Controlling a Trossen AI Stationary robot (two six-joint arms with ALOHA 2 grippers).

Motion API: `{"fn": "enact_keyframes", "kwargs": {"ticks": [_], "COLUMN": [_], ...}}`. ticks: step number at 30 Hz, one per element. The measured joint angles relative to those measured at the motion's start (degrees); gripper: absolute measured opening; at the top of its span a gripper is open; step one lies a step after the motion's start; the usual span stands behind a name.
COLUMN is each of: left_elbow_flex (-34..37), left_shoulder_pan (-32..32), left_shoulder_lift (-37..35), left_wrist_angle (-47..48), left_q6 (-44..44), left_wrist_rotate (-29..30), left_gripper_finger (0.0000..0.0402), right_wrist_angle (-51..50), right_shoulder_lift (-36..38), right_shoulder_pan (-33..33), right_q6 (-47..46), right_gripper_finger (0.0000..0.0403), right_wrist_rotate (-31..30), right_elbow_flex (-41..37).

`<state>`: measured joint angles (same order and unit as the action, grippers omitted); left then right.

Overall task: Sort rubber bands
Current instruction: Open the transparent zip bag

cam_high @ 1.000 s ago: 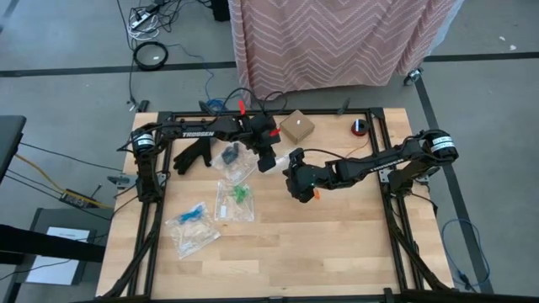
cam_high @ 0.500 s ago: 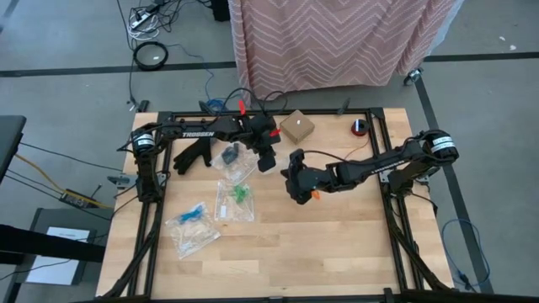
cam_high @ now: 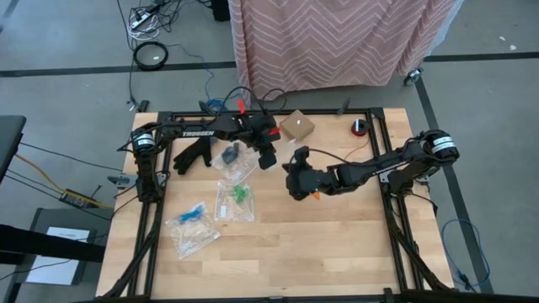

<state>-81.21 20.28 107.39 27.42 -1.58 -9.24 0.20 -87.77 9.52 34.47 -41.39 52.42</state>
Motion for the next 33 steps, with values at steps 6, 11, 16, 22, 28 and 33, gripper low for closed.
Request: {"fn": "enact_keyframes", "kwargs": {"ticks": [6, 11, 16, 22, 28, 33], "left_elbow_flex": [0.0, 0.0, 0.0, 0.0, 0.0, 0.0], "left_shoulder_pan": [-0.2, -0.42, -0.5, -0.47, -0.92, -1.34], "left_shoulder_lift": [0.0, 0.0, 0.0, -0.31, -0.31, -0.31], "left_wrist_angle": [-2.33, -2.49, -4.31, -4.46, -4.53, -5.5], "left_q6": [2.68, 4.08, 6.35, 7.08, 7.86, 8.04], "left_wrist_rotate": [-0.73, -1.11, -4.66, -5.74, -7.54, -7.58], "left_gripper_finger": [0.0001, 0.0001, 0.0001, 0.0001, 0.0001, 0.0001], "right_wrist_angle": [0.83, 4.55, 5.51, 4.62, 3.7, 2.71], "right_shoulder_lift": [-0.02, -0.02, -0.02, -0.24, -0.26, -0.26], "right_shoulder_pan": [-3.27, -5.3, -6.64, -7.2, -8.8, -9.25], "right_q6": [-0.39, -0.36, -0.35, -0.88, -3.38, -4.12], "right_gripper_finger": [0.0, 0.0, 0.0, 0.0, 0.0, 0.0], "right_wrist_rotate": [-0.34, 0.53, 2.0, 2.67, 4.23, 5.61], "right_elbow_flex": [-0.02, -0.02, -0.02, -0.02, -0.02, -0.02]}}
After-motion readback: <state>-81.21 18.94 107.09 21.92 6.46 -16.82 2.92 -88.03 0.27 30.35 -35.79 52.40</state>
